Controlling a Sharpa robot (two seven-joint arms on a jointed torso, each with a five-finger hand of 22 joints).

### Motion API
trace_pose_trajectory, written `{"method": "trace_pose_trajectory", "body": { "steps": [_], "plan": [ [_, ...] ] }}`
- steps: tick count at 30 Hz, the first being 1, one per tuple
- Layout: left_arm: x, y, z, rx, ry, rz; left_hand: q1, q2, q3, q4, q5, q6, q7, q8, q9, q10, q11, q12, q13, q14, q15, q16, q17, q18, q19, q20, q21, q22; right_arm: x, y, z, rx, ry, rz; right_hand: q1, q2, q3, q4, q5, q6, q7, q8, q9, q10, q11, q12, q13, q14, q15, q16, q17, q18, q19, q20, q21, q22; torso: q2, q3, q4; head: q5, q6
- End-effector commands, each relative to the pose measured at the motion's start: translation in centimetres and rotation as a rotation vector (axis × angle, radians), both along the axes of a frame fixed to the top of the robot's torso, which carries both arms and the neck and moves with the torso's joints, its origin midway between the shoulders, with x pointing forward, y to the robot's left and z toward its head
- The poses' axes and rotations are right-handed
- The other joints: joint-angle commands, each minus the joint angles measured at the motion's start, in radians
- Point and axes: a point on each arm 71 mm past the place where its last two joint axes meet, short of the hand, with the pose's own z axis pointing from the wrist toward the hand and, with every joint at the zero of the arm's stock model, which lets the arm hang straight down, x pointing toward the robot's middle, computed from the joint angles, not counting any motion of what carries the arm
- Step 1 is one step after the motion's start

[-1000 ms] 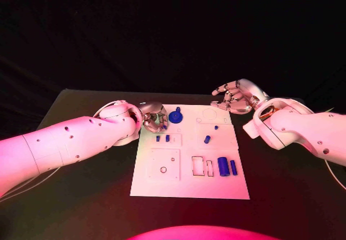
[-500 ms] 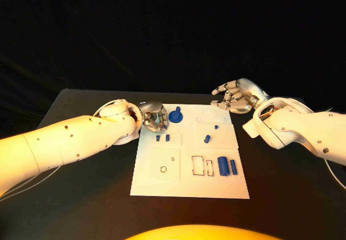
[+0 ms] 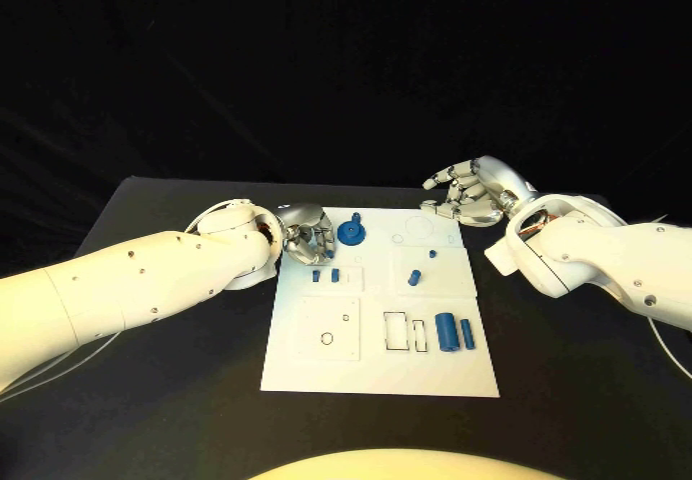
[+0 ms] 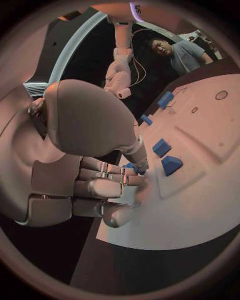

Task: Assemble the parts on the task board

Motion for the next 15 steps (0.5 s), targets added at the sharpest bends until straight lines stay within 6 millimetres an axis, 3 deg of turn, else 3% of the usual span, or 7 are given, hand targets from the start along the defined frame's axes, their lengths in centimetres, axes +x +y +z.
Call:
{"method": "trace_pose_trajectory", "body": {
  "steps": [1, 15],
  "plan": [
    [-0.08, -0.04, -0.20, 0.004, 0.017, -0.004, -0.008, -0.006, -0.002, 0.000, 0.002, -0.011, -0.001, -0.010, -0.003, 0.000, 0.007, -0.004, 0.002, -0.006, 0.003, 0.003, -0.004, -0.002, -0.009, 0.000, -0.007, -0.004, -0.03, 0.12, 0.00, -0.003, -0.007, 0.008, -0.008, -0.006, 0.004, 0.002, 0.006, 0.001, 0.001, 0.005, -0.002, 0.004, -0.004, -0.006, -0.001, 0.070, -0.007, -0.006, 0.126, 0.014, 0.019, -0.004, -0.007, 0.142, 0.000, 0.0000, 0.0001, -0.001, 0.001],
    [0.04, 0.18, -0.13, -0.001, 0.005, 0.004, -0.034, -0.023, -0.006, 0.013, 0.002, -0.044, 0.006, -0.043, -0.013, -0.004, 0.010, -0.008, 0.012, -0.011, 0.007, 0.004, -0.009, -0.001, -0.013, 0.005, -0.014, -0.009, 0.01, -0.03, -0.02, -0.006, -0.011, -0.003, -0.010, -0.007, 0.004, 0.002, 0.005, 0.000, 0.001, 0.005, -0.002, 0.005, -0.004, -0.006, -0.002, 0.069, -0.007, -0.007, 0.124, 0.015, 0.017, -0.004, -0.012, 0.139, 0.000, 0.0003, 0.0000, -0.001, 0.001]
  ]
}}
